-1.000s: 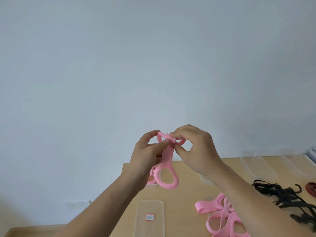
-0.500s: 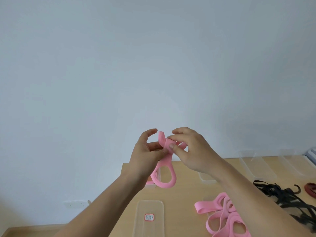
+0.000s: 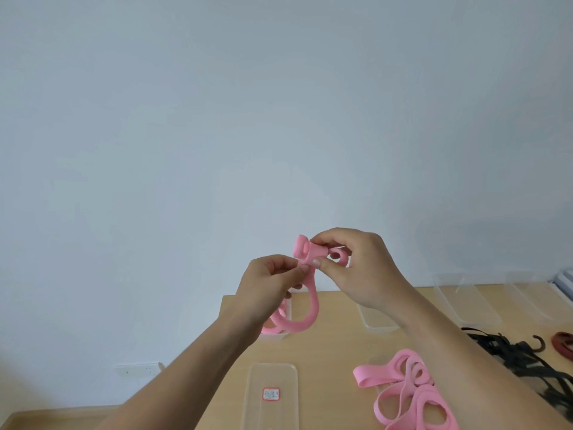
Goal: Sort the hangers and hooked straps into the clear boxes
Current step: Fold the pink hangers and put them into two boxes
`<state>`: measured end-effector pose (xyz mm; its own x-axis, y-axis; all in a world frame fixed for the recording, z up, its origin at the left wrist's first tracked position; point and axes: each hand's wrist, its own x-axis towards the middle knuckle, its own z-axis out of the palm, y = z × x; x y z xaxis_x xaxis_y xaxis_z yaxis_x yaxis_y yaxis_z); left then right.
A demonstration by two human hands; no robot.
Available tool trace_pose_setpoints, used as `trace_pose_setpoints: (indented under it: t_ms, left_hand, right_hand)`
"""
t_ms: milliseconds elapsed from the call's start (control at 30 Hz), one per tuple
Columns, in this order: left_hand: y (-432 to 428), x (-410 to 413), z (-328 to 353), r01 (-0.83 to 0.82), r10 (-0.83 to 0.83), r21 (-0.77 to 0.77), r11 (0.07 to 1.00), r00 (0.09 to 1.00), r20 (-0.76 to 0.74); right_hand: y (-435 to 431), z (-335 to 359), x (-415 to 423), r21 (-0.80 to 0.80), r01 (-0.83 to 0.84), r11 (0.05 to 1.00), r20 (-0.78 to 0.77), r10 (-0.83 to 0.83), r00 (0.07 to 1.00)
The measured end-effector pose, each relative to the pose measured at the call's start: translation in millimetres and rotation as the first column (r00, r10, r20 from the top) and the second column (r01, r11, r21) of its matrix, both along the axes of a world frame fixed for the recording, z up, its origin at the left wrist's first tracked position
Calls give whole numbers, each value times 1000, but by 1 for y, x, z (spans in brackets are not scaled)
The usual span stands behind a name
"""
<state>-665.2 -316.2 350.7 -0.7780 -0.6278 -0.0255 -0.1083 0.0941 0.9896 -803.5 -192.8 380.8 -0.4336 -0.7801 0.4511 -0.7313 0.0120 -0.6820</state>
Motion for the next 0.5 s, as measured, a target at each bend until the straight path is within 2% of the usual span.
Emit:
trace_pose_setpoints:
  t_ms: [100,233,400,500]
  left_hand:
    - [0,0,0,11,-9,47,999,999,-38]
    - [-2,1,0,73,-62,152,986,995,-74]
    - [0,3,1,195,-141,265,944,968,-208]
    - [3,2,4,270,-197,251,930,940,-280]
  right_hand:
    - [0,0,-1,-53,-6,999,37,8,999]
    - [0,0,3,-140,8,990,4,-8,1000]
    - [-3,-2,8,-248,31,968,-187,-79,979]
    - [-4,-9,13,-253,19,967,-282,-92,955]
